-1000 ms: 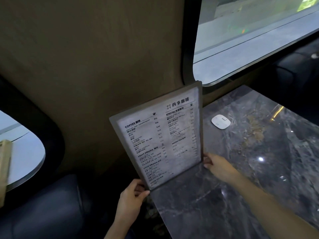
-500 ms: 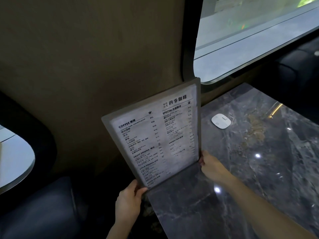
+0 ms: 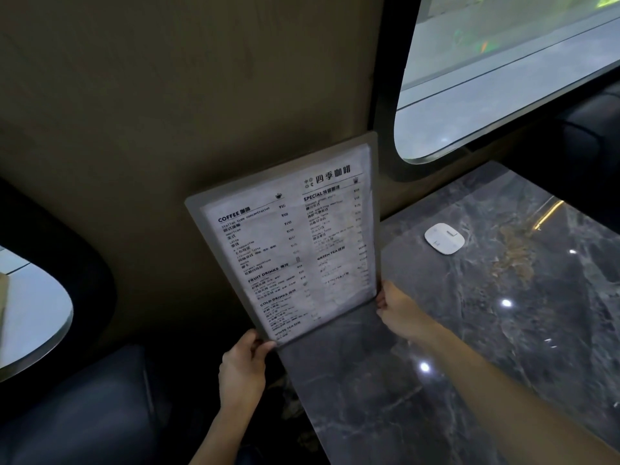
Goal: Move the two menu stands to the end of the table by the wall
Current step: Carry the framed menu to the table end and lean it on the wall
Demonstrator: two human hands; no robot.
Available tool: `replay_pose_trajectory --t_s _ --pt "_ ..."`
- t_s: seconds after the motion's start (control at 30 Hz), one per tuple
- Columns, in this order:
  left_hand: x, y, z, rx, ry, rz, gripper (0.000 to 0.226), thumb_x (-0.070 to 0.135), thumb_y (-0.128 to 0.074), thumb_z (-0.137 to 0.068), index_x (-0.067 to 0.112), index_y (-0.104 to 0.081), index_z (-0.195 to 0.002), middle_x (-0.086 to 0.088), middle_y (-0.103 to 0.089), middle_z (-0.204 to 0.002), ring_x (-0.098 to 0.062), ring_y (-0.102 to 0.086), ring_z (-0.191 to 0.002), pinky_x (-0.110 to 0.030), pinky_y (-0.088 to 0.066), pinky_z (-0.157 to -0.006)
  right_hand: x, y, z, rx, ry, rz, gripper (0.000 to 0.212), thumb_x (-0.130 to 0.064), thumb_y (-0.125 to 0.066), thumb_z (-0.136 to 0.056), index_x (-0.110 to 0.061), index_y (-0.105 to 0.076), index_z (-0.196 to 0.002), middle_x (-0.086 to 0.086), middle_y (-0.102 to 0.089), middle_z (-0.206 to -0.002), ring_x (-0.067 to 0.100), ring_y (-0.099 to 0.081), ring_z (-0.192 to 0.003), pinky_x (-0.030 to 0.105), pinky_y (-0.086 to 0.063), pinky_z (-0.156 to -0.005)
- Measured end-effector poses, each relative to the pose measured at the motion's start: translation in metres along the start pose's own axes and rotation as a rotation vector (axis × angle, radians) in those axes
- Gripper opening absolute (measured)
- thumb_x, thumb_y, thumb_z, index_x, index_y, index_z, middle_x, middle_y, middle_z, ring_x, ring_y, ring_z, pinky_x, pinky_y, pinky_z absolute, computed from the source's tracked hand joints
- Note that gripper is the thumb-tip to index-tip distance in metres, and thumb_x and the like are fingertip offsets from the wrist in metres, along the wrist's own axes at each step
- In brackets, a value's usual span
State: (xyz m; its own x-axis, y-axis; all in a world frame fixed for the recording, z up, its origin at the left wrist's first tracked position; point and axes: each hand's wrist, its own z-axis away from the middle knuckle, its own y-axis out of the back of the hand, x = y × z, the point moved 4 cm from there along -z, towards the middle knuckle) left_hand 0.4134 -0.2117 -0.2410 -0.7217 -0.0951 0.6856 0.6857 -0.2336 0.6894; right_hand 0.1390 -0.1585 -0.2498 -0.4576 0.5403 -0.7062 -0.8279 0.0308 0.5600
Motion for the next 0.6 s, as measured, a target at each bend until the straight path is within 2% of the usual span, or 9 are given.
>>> replay_pose_trajectory --t_s 0.1,0.23,0.4,0.5,0.6 --pt "-0.001 0.001 -0.006 -0.005 0.0 -0.014 0.008 0.022 -0.062 -0.085 0.014 -0.062 -0.088 -0.004 -0.069 -0.08 -0.021 -0.064 -0.073 -0.035 -0.052 -0.066 -0.002 -0.002 -0.007 -0.003 -0.004 0.009 0.027 -0.004 -0.045 -0.079 -0.023 -0.039 -0.099 -0.009 -0.044 -0.081 0.021 -0.049 -0.089 0.034 -0.039 -0.077" --pt "-0.003 0.002 -0.016 -0.001 -0.007 -0.011 0.007 0.019 -0.062 -0.084 0.013 -0.062 -0.086 -0.007 -0.07 -0.082 -0.021 -0.065 -0.075 -0.037 -0.053 -0.069 -0.005 -0.004 -0.016 -0.013 -0.016 0.012 0.038 -0.004 -0.045 -0.079 -0.016 -0.041 -0.114 -0.014 -0.041 -0.081 0.017 -0.047 -0.091 0.032 -0.037 -0.079" --pt "-0.005 0.004 -0.026 -0.002 -0.015 -0.002 0.007 0.019 -0.063 -0.084 0.014 -0.064 -0.089 -0.009 -0.071 -0.085 -0.022 -0.065 -0.077 -0.033 -0.05 -0.068 -0.006 -0.006 -0.025 0.002 -0.016 0.011 0.041 0.0 -0.047 -0.077 -0.013 -0.042 -0.115 -0.014 -0.041 -0.08 0.01 -0.045 -0.082 0.03 -0.036 -0.079" --pt "-0.005 0.002 -0.028 -0.014 -0.012 0.004 0.006 0.02 -0.062 -0.084 0.016 -0.063 -0.089 -0.009 -0.071 -0.087 -0.021 -0.065 -0.077 -0.031 -0.048 -0.067 -0.009 -0.007 -0.029 0.053 0.018 0.017 0.045 0.003 -0.049 -0.075 -0.01 -0.041 -0.118 -0.017 -0.037 -0.079 0.012 -0.043 -0.087 0.028 -0.034 -0.081" --pt "-0.005 0.001 -0.028 -0.013 -0.006 0.008 0.007 0.021 -0.062 -0.085 0.017 -0.063 -0.091 -0.008 -0.07 -0.087 -0.021 -0.064 -0.077 -0.03 -0.047 -0.066 -0.013 -0.007 -0.034 0.048 0.019 -0.001 0.051 0.002 -0.048 -0.074 -0.014 -0.039 -0.121 -0.014 -0.042 -0.082 0.012 -0.046 -0.085 0.029 -0.036 -0.08"
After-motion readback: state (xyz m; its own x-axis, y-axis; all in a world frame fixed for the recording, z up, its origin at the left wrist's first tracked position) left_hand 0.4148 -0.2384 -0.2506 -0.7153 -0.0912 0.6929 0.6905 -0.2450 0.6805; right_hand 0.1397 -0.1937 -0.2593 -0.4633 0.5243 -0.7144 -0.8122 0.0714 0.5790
